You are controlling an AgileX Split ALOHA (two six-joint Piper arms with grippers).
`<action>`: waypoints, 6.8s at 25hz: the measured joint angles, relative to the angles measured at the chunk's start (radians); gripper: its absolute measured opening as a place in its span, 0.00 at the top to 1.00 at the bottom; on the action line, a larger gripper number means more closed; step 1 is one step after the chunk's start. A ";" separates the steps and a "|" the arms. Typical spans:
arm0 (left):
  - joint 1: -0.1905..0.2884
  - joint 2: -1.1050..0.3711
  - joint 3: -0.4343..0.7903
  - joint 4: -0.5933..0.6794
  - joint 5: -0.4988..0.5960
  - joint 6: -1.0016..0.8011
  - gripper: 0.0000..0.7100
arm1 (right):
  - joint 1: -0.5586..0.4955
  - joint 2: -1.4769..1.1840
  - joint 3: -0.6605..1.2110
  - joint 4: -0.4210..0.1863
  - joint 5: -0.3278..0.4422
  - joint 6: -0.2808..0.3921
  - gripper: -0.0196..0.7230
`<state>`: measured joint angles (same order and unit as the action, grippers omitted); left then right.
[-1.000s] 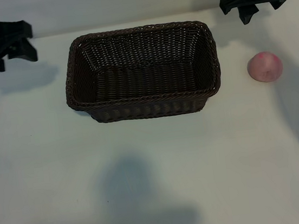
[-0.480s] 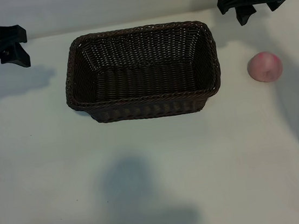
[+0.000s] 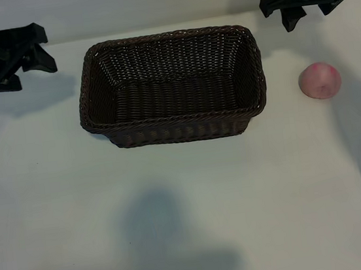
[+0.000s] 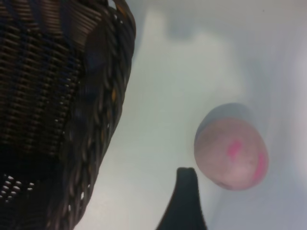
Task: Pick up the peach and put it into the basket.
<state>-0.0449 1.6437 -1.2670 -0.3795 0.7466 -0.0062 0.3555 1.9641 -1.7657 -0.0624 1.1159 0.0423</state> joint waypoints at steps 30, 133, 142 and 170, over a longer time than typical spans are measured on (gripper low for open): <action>-0.034 0.057 -0.063 -0.003 0.052 -0.049 0.16 | -0.026 0.001 0.137 0.019 -0.105 0.092 0.18; -0.034 0.057 -0.063 0.000 0.036 -0.049 0.17 | 0.314 0.275 -0.449 0.100 0.105 -0.013 0.22; -0.034 0.057 -0.063 0.000 0.036 -0.049 0.17 | 0.223 0.238 -0.469 0.084 0.108 0.019 0.24; -0.035 0.057 -0.063 0.000 0.036 -0.049 0.17 | -0.026 0.100 -0.178 0.057 0.107 -0.026 0.24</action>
<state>-0.0802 1.7007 -1.3299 -0.3796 0.7821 -0.0553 0.3294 2.0644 -1.9441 -0.0053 1.2232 0.0160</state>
